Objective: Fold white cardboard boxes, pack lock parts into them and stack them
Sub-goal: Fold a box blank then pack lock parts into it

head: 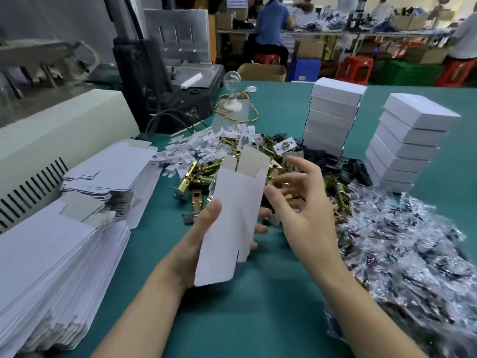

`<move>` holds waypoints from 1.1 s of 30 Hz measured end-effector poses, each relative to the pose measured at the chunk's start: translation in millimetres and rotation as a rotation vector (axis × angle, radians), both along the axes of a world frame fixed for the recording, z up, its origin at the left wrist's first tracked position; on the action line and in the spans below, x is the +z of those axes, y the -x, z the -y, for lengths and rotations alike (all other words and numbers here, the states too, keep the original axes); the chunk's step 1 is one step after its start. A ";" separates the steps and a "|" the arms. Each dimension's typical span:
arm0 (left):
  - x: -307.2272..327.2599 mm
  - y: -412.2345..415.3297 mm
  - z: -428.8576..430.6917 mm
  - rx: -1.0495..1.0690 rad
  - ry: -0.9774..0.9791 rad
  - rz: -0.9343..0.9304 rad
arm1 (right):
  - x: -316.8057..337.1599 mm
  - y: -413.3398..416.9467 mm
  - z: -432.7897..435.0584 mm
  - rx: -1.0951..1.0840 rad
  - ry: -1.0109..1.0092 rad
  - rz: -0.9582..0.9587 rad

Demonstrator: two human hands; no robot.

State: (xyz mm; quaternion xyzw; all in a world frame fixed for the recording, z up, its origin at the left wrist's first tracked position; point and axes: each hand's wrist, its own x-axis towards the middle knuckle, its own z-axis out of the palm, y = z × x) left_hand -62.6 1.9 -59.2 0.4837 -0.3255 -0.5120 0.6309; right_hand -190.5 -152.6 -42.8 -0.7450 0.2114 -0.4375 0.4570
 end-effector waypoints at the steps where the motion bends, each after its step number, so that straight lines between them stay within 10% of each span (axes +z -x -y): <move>1: 2.3 0.8 1.1 0.000 0.021 0.054 | -0.6 2.1 -0.6 -0.042 0.134 -0.023; 7: 11.3 2.8 0.4 0.086 0.008 0.160 | 0.6 5.9 -11.1 0.022 0.429 -0.108; 33: 6.7 -2.4 6.5 -0.042 0.035 0.344 | 2.2 9.1 -21.8 0.080 0.378 -0.134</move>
